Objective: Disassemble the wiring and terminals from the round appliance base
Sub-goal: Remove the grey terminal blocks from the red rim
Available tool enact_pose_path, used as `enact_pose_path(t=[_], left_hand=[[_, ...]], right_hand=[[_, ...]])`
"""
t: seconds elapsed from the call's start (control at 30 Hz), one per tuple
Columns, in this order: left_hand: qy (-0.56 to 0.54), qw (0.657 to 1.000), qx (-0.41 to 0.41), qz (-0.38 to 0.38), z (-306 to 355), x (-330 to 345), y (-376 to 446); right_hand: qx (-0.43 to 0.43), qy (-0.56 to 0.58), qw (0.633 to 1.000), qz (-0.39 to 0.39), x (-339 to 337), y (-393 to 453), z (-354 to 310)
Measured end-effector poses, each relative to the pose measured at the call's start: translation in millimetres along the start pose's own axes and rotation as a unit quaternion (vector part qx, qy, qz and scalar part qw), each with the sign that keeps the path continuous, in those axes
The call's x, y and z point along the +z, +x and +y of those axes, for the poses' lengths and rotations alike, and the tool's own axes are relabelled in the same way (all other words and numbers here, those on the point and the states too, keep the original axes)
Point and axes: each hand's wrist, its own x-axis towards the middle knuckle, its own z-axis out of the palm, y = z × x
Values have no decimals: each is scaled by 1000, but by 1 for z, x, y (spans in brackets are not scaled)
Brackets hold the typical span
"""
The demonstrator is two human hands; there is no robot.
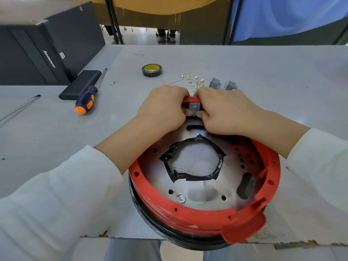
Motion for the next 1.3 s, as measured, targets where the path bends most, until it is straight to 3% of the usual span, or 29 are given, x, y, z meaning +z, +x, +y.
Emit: enact_pose_path(t=[0.37, 0.53, 0.97, 1.3], left_hand=[[-1, 999, -1, -46, -2, 0, 0], [59, 998, 20, -21, -1, 1, 1], [85, 996, -7, -20, 5, 0, 1], [44, 999, 0, -29, 1, -1, -4]], right_hand=[[2, 50, 998, 33, -3, -3, 3], [-17, 36, 998, 43, 0, 0, 4], [-18, 16, 998, 54, 2, 1, 3], [-36, 22, 998, 56, -2, -5, 2]])
